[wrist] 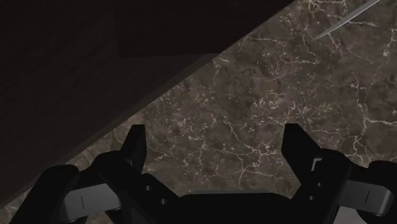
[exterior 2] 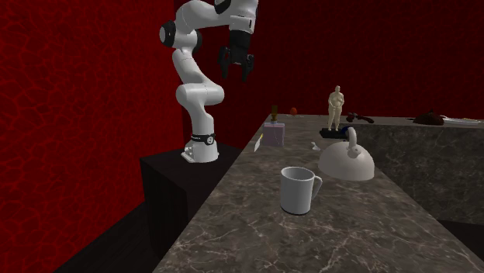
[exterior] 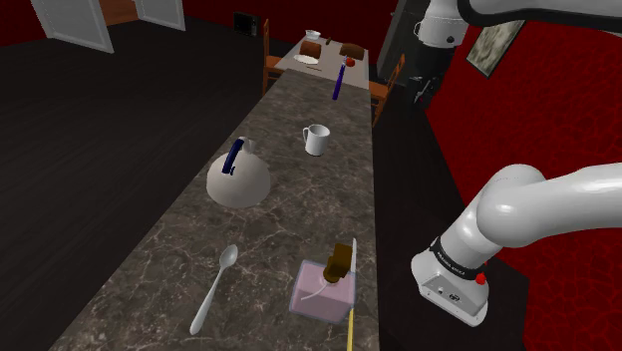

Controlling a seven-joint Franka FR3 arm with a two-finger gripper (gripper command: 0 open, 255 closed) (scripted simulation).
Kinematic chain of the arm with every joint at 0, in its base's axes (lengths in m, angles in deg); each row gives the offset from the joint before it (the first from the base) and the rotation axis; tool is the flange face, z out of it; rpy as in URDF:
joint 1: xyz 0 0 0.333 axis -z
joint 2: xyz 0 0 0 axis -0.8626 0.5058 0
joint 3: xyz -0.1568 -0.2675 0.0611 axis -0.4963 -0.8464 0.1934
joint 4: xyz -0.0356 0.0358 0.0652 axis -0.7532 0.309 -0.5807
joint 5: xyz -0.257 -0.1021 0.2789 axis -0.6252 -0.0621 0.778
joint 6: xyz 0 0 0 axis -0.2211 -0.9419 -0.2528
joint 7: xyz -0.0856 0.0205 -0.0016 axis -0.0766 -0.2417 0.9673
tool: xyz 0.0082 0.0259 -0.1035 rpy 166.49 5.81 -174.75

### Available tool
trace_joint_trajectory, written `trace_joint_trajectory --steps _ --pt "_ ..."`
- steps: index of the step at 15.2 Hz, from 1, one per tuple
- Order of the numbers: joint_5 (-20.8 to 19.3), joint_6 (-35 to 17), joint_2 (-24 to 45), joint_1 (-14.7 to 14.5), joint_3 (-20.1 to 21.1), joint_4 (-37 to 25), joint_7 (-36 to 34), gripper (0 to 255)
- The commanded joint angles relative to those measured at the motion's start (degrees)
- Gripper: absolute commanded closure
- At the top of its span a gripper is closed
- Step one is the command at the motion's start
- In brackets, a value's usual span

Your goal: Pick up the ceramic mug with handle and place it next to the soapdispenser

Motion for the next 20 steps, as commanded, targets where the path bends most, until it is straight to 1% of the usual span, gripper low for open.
trace_joint_trajectory --steps 1,5,10,15,20 --pt "0.00 0.00 0.00 0.00 0.00 0.00 0.00 0" --pt "-0.26 -8.00 6.55 0.52 -2.22 0.44 0.93 0" --pt "0.18 -17.30 15.99 0.91 -4.85 -0.90 2.44 0" --pt "1.80 -25.38 26.37 0.99 -7.26 -4.27 4.55 0" --pt "4.92 -31.80 37.26 1.08 -9.16 -9.60 7.45 0"
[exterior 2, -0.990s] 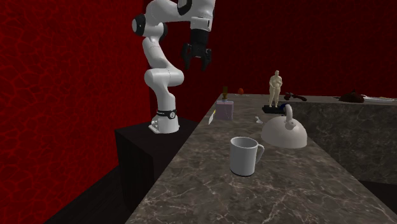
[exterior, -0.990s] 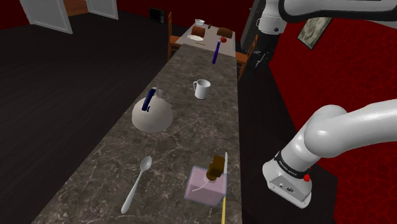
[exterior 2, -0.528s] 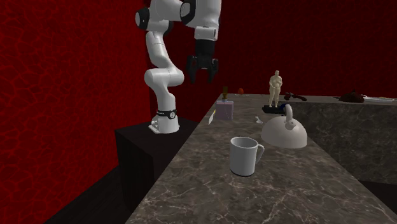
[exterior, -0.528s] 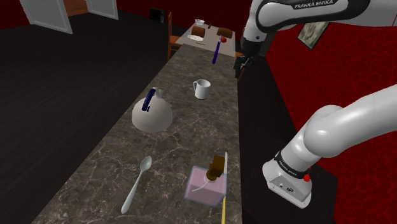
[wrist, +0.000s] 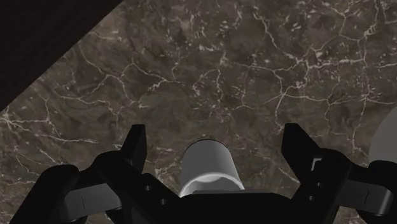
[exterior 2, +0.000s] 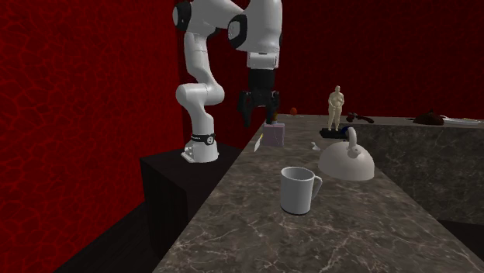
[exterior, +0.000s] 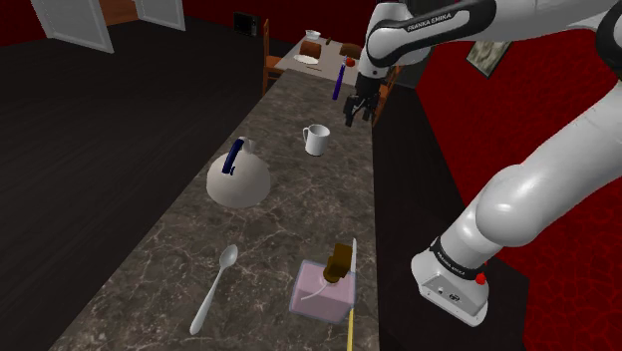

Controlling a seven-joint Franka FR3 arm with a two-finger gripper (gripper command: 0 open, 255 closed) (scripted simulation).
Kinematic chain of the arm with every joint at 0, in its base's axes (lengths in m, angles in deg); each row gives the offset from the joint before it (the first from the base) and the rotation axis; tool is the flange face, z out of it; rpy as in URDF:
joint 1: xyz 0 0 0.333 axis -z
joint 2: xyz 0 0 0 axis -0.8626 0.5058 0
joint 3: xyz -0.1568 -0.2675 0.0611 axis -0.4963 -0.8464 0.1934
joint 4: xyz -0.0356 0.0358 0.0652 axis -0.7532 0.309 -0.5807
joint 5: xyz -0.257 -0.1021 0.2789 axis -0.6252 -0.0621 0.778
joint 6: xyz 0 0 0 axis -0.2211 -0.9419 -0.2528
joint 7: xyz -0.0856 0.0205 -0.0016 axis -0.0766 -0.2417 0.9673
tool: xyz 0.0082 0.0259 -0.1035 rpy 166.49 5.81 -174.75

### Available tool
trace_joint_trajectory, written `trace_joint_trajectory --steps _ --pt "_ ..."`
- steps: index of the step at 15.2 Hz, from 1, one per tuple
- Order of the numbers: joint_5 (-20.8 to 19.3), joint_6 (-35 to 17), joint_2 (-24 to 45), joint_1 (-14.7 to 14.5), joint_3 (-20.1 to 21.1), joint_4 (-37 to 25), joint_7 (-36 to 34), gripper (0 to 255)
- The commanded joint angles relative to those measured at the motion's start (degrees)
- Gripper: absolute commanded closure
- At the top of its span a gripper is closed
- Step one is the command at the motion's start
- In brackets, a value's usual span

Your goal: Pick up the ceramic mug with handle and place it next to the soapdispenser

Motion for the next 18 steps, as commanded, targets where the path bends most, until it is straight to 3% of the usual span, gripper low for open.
trace_joint_trajectory --steps 1,12,18 --pt "1.62 -2.05 4.86 0.03 -0.63 -3.14 1.32 0" --pt "11.86 -8.09 29.47 3.14 -0.64 -22.55 8.59 0" --pt "12.80 -11.23 32.21 3.40 -0.15 -22.12 9.18 0"
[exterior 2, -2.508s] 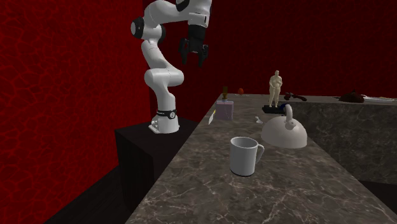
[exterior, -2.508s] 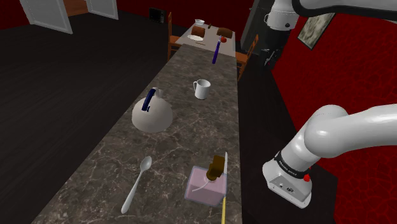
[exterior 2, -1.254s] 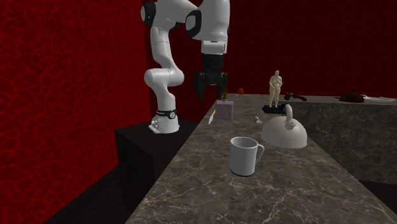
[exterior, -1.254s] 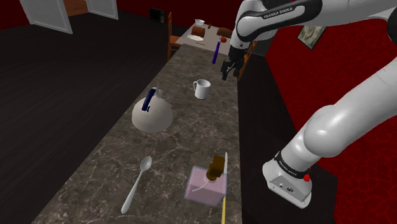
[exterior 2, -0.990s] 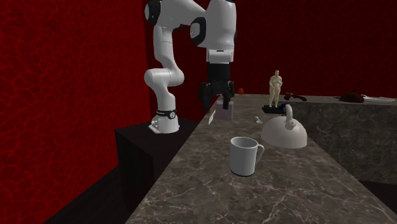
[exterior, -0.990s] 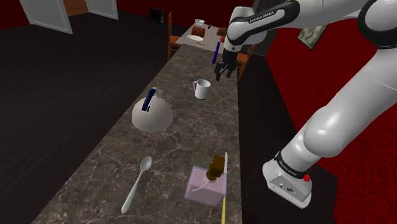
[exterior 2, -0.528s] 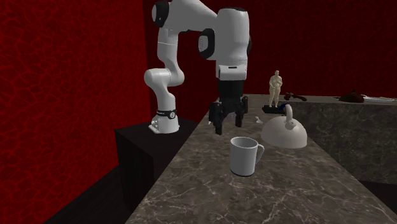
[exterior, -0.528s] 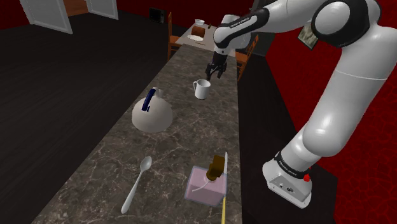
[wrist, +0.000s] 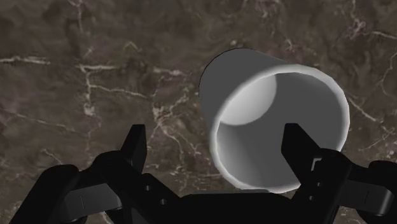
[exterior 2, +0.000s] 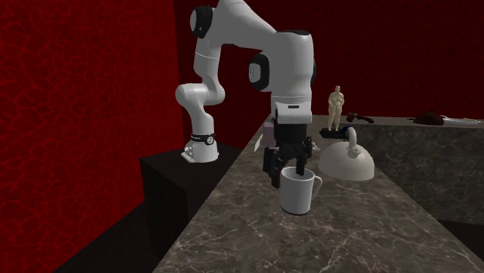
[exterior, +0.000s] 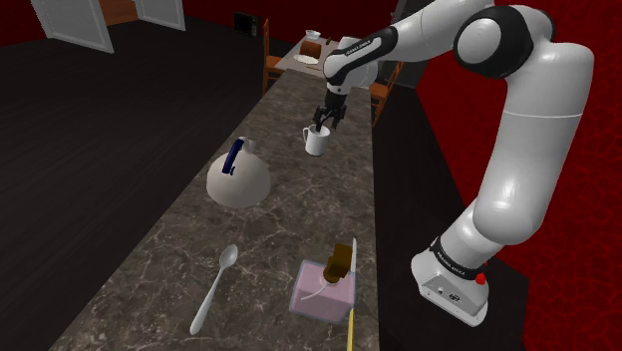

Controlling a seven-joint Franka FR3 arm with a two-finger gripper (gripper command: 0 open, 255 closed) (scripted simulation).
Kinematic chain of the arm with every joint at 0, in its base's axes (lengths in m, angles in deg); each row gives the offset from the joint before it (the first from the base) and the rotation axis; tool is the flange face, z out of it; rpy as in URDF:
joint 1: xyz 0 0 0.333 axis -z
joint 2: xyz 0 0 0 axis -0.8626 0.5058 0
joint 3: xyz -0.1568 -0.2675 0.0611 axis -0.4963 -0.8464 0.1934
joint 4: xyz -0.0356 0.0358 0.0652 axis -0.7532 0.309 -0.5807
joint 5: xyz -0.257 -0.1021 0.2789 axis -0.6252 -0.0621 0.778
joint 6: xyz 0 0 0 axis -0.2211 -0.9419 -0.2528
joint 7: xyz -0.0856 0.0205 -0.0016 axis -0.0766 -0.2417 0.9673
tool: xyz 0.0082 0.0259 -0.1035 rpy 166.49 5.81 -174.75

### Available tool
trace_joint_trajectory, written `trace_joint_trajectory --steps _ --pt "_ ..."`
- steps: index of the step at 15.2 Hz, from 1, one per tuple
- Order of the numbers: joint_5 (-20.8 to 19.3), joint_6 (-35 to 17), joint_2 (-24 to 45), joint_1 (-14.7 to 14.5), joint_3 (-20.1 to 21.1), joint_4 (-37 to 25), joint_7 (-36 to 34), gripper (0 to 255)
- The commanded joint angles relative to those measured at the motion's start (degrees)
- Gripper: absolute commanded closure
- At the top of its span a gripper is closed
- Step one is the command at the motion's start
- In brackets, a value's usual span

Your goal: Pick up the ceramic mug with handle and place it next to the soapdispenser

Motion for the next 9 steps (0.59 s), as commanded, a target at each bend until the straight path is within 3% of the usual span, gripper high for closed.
trace_joint_trajectory --steps 1,9 --pt "0.34 -1.25 1.01 0.07 0.18 0.24 0.23 0" --pt "0.59 -2.21 1.73 0.11 0.31 0.49 0.38 0"
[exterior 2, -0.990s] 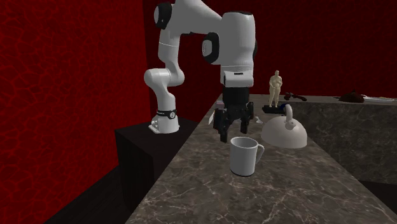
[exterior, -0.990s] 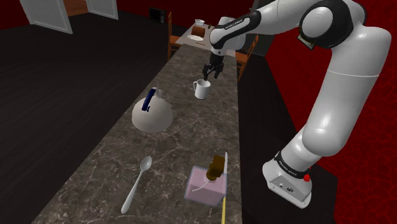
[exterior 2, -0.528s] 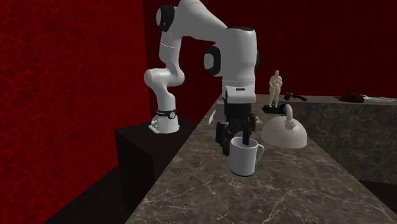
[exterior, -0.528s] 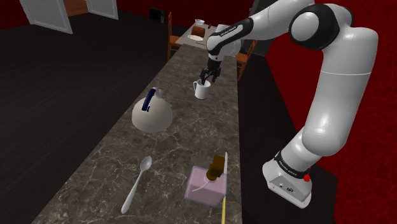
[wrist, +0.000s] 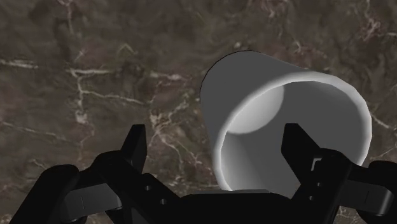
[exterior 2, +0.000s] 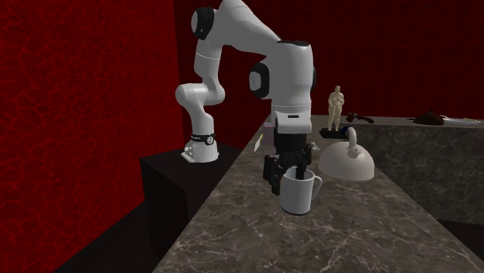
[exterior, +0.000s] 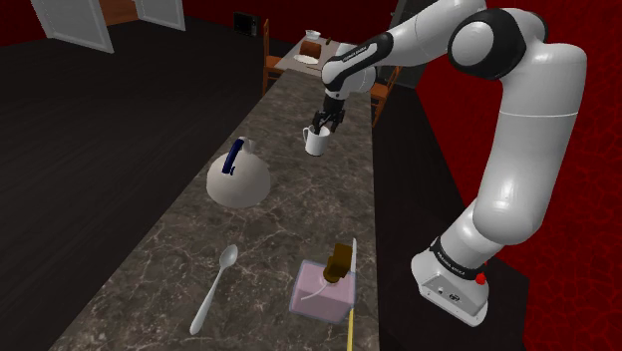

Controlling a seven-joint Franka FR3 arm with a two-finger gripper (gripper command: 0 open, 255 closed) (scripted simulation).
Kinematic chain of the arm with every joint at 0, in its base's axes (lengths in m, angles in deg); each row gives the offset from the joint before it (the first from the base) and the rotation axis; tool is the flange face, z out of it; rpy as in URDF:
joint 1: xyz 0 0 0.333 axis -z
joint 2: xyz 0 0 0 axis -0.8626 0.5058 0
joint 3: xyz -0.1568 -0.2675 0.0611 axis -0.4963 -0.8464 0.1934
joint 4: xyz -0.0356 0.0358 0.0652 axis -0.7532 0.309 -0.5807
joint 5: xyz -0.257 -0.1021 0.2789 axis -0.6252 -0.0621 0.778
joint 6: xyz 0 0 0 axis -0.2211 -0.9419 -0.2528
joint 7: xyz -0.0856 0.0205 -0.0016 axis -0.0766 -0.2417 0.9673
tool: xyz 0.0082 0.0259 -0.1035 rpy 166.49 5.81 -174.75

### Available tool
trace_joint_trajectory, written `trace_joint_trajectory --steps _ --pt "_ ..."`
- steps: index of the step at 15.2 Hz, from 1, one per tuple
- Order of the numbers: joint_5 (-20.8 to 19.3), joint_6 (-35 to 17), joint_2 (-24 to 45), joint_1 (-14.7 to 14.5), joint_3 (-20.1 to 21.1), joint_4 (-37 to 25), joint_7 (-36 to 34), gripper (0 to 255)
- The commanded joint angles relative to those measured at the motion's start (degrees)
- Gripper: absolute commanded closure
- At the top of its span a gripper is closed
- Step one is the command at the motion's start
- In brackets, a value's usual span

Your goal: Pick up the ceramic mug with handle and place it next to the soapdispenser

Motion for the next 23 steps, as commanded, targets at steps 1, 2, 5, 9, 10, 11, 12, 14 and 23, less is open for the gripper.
trace_joint_trajectory --steps 1,2,5,9,10,11,12,14,23 --pt "0.00 0.00 0.00 0.00 0.00 0.00 0.00 0" --pt "0.00 0.00 0.00 0.00 0.00 0.00 0.00 255" --pt "0.00 0.00 0.00 0.00 0.00 0.00 0.00 255" --pt "0.00 0.00 0.00 0.00 0.00 0.00 0.00 255" --pt "0.00 0.00 0.00 0.00 0.00 0.00 0.00 255" --pt "0.00 -0.01 0.00 0.00 0.00 0.00 0.00 255" --pt "-0.16 0.58 -0.49 -0.05 -0.08 -0.11 -0.13 255" --pt "-0.48 1.77 -1.44 -0.15 -0.24 -0.37 -0.40 255" --pt "-1.78 7.37 -5.24 -0.50 -0.80 -2.28 -1.51 255"
